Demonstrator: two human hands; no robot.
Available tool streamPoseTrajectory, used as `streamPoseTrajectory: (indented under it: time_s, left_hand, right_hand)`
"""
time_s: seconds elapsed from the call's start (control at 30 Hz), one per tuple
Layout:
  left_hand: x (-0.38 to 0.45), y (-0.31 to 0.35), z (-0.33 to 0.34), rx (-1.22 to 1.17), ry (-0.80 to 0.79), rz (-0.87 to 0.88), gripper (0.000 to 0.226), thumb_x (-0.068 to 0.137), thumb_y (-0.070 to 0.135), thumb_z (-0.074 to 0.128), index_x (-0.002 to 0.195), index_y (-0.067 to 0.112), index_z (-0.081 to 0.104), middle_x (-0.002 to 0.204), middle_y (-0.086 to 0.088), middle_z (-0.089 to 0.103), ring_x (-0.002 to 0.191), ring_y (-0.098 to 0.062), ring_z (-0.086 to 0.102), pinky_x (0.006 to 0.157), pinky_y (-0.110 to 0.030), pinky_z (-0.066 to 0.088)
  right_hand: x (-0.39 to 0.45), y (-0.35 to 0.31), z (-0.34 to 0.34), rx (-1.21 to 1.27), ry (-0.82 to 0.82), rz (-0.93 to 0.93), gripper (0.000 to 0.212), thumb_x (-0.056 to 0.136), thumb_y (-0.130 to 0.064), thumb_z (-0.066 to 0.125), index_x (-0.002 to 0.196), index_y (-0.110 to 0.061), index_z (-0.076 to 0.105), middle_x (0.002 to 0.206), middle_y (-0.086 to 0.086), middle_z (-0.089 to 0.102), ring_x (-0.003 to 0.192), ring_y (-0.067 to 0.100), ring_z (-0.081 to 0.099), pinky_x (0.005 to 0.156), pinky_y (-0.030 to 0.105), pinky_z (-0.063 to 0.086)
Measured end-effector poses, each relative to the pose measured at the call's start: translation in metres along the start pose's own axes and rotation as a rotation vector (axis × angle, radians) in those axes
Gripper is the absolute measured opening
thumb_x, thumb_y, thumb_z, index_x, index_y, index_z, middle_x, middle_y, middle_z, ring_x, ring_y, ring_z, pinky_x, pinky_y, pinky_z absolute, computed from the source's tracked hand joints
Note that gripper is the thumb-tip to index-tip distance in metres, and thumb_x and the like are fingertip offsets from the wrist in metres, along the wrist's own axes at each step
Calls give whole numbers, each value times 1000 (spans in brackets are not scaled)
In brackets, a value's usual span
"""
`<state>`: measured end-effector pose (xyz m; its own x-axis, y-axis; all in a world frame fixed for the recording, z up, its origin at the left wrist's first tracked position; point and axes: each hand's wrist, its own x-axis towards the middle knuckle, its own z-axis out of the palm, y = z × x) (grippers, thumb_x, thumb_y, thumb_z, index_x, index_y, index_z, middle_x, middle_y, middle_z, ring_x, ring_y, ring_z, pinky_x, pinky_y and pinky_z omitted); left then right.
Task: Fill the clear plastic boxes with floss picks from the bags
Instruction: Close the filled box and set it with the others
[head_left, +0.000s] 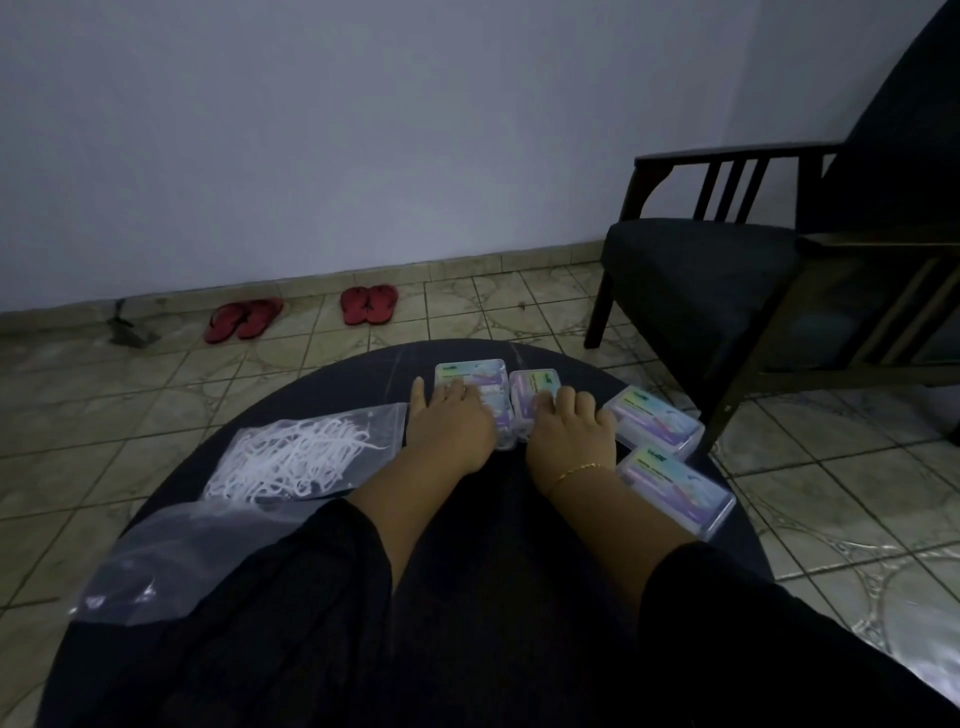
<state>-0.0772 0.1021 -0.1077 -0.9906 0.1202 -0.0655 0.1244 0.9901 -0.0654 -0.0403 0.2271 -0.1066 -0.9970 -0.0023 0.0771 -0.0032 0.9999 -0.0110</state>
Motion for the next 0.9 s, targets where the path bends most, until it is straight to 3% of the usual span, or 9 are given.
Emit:
streamPoseTrajectory:
  time_s: [0.3, 0.53, 0.73, 0.9]
  left_hand:
    - [-19, 12, 5, -83, 92, -4, 54, 102, 33, 22, 149, 8, 20, 158, -8, 17, 145, -24, 13, 116, -46, -7]
    - [-48, 32, 4, -108, 175, 58, 50, 102, 34, 24, 146, 12, 30, 155, -6, 25, 142, -22, 20, 116, -45, -2]
    - [-81, 33, -1, -98, 128, 72, 54, 103, 38, 21, 151, 15, 17, 159, -5, 13, 146, -21, 9, 116, -45, -9]
    - [-99, -6, -13, -65, 140, -4, 54, 103, 37, 22, 151, 14, 15, 160, -6, 11, 146, -22, 8, 117, -44, -9]
  right_hand:
    - [-22, 3, 4, 12, 18, 24, 57, 95, -29, 39, 145, -8, 22, 136, 13, 32, 120, 28, 36, 96, 40, 31]
    - [-54, 10, -10, 24, 39, -9, 56, 93, -31, 45, 143, -11, 27, 141, 13, 29, 126, 30, 34, 100, 41, 31]
    - [-76, 7, -26, 5, 67, -65, 49, 94, -35, 44, 138, -13, 36, 140, 12, 32, 126, 29, 33, 99, 42, 31]
    - [-78, -34, -33, 76, 63, -165, 45, 95, -34, 43, 135, -16, 41, 143, 12, 32, 129, 30, 30, 102, 43, 28]
